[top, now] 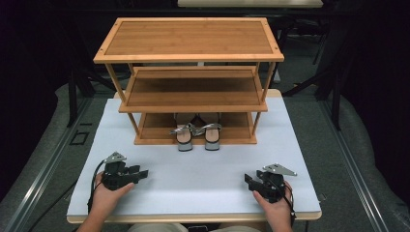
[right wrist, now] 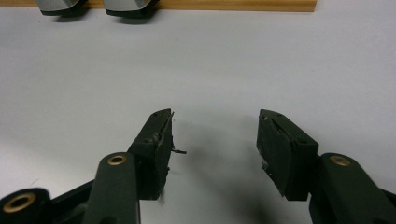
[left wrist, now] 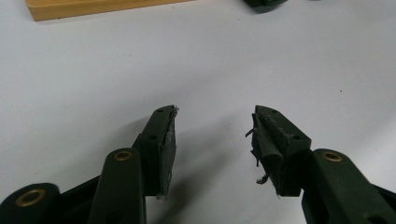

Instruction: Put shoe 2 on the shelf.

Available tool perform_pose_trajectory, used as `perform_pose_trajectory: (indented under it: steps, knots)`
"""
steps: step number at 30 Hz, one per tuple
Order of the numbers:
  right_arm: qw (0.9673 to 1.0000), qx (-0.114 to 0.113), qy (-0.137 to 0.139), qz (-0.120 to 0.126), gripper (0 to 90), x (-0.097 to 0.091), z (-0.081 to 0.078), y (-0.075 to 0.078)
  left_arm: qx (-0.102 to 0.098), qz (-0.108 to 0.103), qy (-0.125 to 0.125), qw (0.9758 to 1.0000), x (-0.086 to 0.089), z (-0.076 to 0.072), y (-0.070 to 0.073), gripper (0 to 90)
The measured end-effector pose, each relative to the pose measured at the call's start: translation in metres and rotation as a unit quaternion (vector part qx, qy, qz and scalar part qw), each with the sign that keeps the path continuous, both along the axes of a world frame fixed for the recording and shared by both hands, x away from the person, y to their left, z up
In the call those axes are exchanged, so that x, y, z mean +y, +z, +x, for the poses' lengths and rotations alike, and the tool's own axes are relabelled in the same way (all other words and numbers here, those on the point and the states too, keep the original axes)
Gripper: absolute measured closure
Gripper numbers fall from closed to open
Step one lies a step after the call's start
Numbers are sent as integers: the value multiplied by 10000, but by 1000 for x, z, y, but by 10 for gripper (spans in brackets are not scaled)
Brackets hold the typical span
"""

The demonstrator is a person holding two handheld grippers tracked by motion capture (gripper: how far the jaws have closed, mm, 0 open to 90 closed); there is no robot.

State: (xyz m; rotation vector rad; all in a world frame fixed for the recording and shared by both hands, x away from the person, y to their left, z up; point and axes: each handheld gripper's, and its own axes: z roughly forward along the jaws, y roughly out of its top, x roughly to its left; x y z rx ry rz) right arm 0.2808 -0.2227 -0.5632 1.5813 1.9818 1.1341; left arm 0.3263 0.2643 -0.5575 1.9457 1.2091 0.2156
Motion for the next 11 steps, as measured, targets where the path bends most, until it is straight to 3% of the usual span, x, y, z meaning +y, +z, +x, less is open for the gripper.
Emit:
perform_pose_trajectory:
  steps: [6, 11]
  knots:
    - [10000, 2, -29, 24, 439, 0, 0, -1, -29, 28, 21, 10000, -1, 0, 1, 478]
    - [10000, 14, -18, 32, 425, 3, 1, -1, -140, -103, 107, 9998, -1, -1, 4, 473]
